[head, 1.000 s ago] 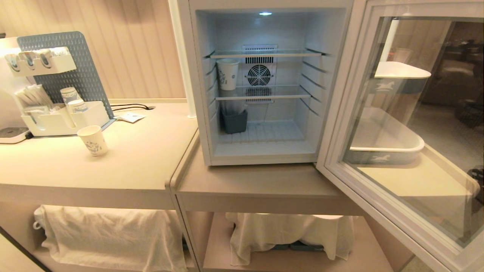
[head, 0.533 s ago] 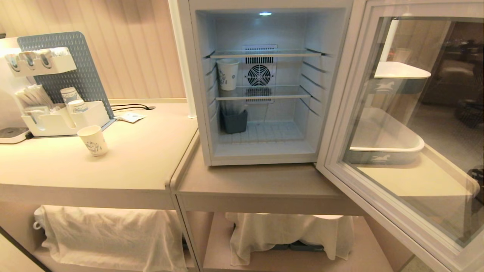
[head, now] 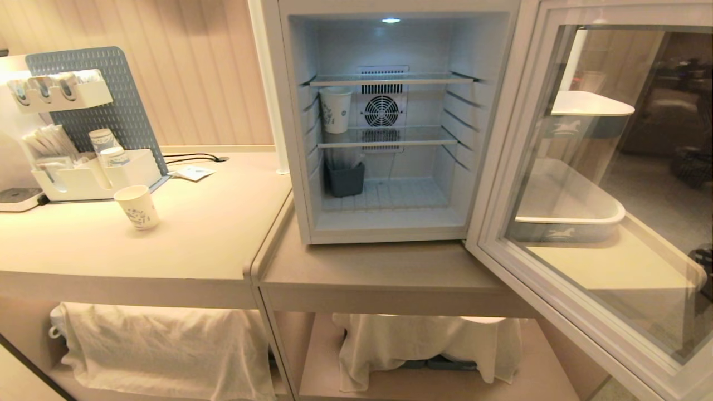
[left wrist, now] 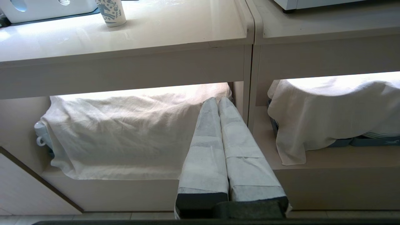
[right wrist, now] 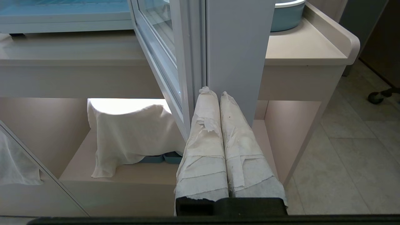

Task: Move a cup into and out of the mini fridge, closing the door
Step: Put the paper cup in the freezer

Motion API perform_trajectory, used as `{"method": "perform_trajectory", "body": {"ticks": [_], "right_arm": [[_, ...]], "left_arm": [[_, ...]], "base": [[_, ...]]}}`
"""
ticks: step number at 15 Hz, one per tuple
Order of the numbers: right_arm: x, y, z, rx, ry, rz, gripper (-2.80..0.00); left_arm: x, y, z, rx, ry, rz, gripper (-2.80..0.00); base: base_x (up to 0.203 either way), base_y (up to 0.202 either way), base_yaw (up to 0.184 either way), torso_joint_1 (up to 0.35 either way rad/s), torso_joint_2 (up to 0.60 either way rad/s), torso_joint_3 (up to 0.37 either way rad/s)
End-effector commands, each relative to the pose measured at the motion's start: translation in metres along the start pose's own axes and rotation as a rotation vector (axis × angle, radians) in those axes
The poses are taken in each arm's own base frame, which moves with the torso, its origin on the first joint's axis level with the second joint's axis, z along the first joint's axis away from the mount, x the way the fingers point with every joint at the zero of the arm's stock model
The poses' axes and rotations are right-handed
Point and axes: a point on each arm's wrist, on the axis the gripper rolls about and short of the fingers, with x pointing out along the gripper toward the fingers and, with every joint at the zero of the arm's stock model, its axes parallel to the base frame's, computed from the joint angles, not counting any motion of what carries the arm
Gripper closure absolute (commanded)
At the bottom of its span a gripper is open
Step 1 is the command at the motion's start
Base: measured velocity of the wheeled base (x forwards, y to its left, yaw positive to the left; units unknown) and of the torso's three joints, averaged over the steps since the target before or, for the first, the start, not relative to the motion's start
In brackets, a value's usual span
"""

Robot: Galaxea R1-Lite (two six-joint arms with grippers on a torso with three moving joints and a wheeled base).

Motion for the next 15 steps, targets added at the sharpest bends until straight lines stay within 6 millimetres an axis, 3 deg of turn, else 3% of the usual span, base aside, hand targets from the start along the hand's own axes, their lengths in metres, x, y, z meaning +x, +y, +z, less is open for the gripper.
{"method": "perform_trajectory", "body": {"ticks": [1, 3, 11, 15], "right_arm": [[0.0001, 0.0, 0.0001, 0.0, 0.001, 0.0, 0.0], [0.0002, 0.0, -0.0003, 0.0, 0.003, 0.0, 0.0], [0.0001, 0.0, 0.0003, 0.0, 0.0, 0.0, 0.0], [0.0002, 0.0, -0.0002, 0.0, 0.002, 0.0, 0.0]], "left_arm": [[0.0001, 0.0, -0.0001, 0.003, 0.003, -0.001, 0.0], [0.0001, 0.0, -0.0001, 0.0, 0.003, 0.001, 0.0], [0.0001, -0.0001, 0.0, 0.004, 0.001, -0.003, 0.0], [0.0001, -0.0001, -0.0001, -0.001, 0.003, -0.005, 0.0]], "base": [[0.0, 0.0, 0.0, 0.0, 0.0, 0.0], [-0.033, 0.0, 0.0, 0.001, 0.0, 0.001], [-0.187, 0.0, -0.001, 0.002, 0.0, 0.002], [-0.025, 0.0, 0.0, 0.001, 0.0, 0.0]]}}
